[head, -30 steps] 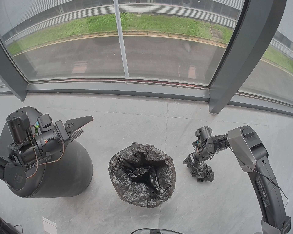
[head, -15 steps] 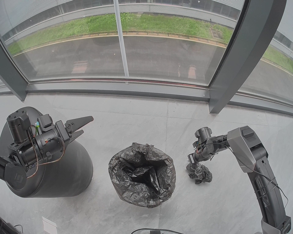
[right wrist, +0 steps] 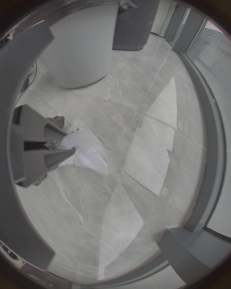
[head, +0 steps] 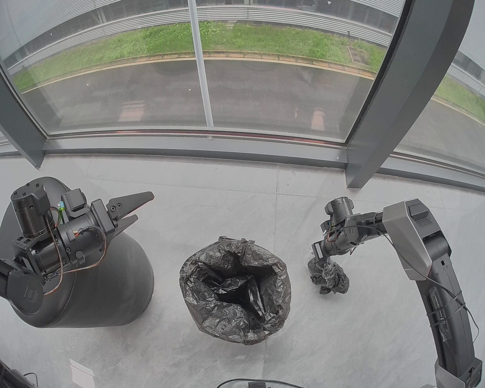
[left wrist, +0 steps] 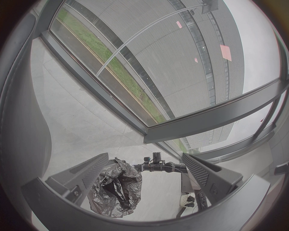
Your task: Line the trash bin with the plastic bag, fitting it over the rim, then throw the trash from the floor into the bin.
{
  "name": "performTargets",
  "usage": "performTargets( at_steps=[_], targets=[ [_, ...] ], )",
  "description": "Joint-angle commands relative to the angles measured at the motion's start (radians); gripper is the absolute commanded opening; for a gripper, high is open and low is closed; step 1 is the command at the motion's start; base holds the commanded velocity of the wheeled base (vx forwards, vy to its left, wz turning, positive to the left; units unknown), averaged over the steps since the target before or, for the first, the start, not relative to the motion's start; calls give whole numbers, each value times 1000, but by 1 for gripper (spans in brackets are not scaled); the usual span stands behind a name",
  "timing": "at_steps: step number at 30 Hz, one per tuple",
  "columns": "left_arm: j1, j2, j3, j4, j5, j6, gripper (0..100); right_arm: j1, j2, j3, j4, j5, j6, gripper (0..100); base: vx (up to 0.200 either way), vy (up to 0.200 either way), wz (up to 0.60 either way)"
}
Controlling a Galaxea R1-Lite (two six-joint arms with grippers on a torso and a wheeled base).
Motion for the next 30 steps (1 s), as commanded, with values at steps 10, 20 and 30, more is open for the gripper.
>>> performTargets(
  at_steps=[10,20,30],
  targets=[
    [1,-22,3,-2,1,0,100,51,-620,212,-6,-22,93,0,0,0,0],
    [-1,-35,14,0,0,0,100,376,-960,544,-262,-95,239,0,0,0,0],
    [-1,-29,14,0,0,0,100,600,-960,999,-785,-322,289,0,0,0,0]
  ],
)
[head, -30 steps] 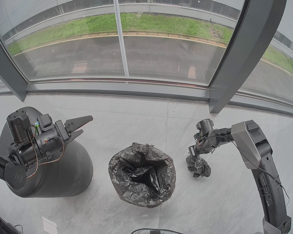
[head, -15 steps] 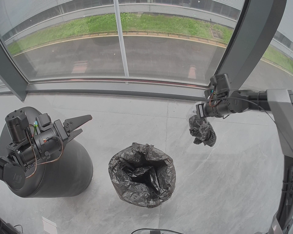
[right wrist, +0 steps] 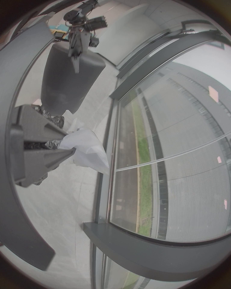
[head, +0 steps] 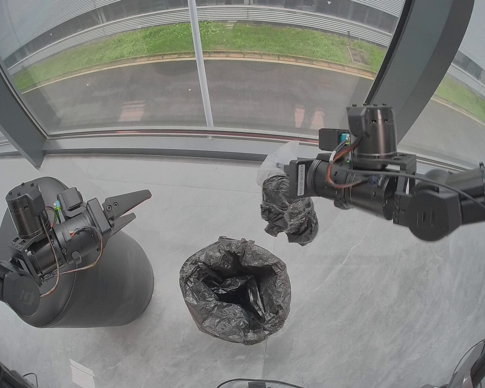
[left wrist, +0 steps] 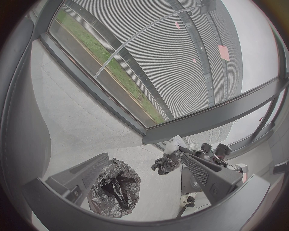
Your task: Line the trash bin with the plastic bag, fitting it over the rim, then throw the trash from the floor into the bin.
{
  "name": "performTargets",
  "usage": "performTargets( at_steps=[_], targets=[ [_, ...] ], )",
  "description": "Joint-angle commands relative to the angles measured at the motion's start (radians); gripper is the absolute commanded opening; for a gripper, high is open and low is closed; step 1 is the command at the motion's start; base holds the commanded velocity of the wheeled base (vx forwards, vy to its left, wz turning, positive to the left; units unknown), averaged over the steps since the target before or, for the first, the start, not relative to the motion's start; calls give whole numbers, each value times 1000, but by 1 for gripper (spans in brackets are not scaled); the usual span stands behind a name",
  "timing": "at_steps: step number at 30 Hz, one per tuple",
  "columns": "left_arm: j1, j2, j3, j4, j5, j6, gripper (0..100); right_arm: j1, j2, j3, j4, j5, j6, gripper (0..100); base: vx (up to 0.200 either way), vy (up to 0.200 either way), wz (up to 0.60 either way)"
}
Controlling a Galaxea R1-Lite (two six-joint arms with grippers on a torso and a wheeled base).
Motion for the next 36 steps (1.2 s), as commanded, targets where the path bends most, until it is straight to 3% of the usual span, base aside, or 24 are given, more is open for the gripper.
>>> performTargets(
  at_steps=[1,6,11,16,22,31,36],
  targets=[
    [0,3,2,0,0,0,100,186,-63,283,-267,-129,48,0,0,0,0],
    [-6,10,3,0,0,0,100,292,21,386,-518,-267,48,0,0,0,0],
    [-8,13,3,0,0,0,100,340,81,426,-610,-306,62,0,0,0,0],
    [-8,12,12,0,-3,3,100,381,172,420,-669,-411,76,0,0,0,0],
    [-8,12,14,0,-6,4,100,390,265,430,-790,-434,56,0,0,0,0],
    [-9,16,14,0,-6,4,100,392,319,430,-811,-448,39,0,0,0,0],
    [-9,15,15,0,-6,4,100,383,368,429,-911,-450,-4,0,0,0,0]
  ],
)
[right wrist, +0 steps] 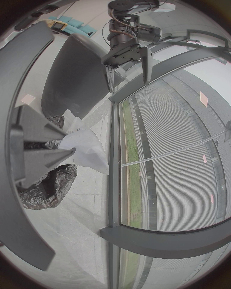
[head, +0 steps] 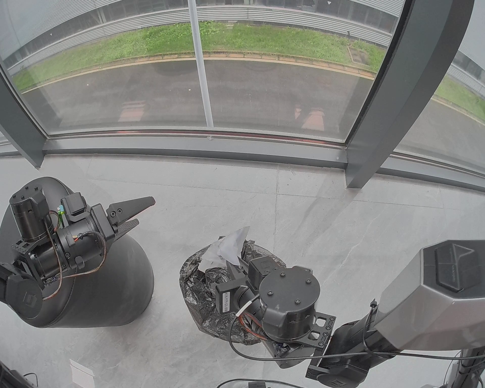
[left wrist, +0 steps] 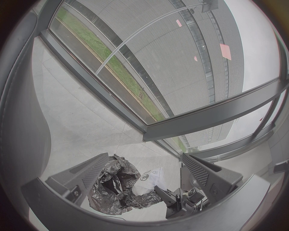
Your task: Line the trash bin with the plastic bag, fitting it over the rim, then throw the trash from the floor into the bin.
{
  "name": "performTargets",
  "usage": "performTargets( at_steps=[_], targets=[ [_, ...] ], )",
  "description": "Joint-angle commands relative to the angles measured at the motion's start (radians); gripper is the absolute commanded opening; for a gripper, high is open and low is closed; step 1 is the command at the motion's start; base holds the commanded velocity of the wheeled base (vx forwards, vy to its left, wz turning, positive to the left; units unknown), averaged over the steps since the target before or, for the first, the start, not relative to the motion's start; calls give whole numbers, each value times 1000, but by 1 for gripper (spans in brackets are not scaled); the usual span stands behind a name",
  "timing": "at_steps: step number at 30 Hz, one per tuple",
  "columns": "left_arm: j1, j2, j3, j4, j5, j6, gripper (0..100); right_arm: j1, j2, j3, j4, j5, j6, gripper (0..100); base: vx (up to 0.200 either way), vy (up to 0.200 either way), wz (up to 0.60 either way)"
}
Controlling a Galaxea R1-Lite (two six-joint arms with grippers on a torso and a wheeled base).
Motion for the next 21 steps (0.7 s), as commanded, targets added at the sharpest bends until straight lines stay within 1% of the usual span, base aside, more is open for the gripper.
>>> performTargets(
  at_steps=[1,5,17,18,21],
  targets=[
    [0,2,0,0,0,-1,100,-12,55,1,-43,0,-38,0,0,0,0],
    [0,1,0,0,0,1,100,-27,67,2,-109,0,-59,0,0,0,0],
    [0,2,0,0,0,1,100,-39,98,14,-138,0,-78,0,0,0,0],
    [0,2,0,0,0,1,100,-39,98,14,-143,0,-78,100,0,0,0],
    [0,2,0,0,0,1,100,-39,98,14,-177,0,-79,100,0,0,0]
  ],
)
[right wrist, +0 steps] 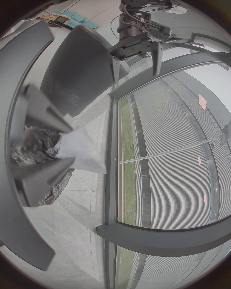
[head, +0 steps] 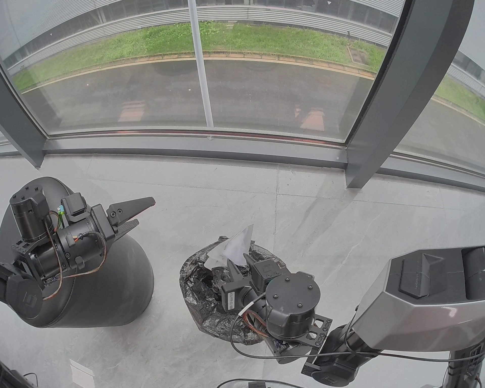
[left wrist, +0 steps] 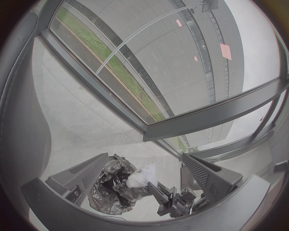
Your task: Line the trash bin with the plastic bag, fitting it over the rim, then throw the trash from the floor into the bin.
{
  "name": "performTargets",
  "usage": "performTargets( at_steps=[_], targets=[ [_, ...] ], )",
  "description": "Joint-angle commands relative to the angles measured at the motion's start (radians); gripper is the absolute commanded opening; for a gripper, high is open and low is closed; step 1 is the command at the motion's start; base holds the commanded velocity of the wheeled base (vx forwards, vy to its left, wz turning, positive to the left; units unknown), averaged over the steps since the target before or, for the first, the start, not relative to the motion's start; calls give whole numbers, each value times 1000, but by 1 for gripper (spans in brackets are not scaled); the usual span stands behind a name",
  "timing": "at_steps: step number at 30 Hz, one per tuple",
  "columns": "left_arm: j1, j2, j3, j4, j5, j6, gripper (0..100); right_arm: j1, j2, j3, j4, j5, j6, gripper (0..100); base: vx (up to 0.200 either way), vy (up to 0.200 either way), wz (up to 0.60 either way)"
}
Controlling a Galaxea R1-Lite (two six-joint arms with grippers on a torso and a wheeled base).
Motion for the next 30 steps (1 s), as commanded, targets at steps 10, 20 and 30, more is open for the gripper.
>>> performTargets(
  at_steps=[10,20,30],
  targets=[
    [0,1,0,0,0,-1,100,-1,8,1,-26,0,-6,100,0,0,0],
    [0,4,0,0,0,-1,100,-7,47,-7,-11,3,-3,100,0,0,0],
    [0,9,0,0,0,-1,100,-96,120,-191,259,27,5,100,0,0,0]
  ],
)
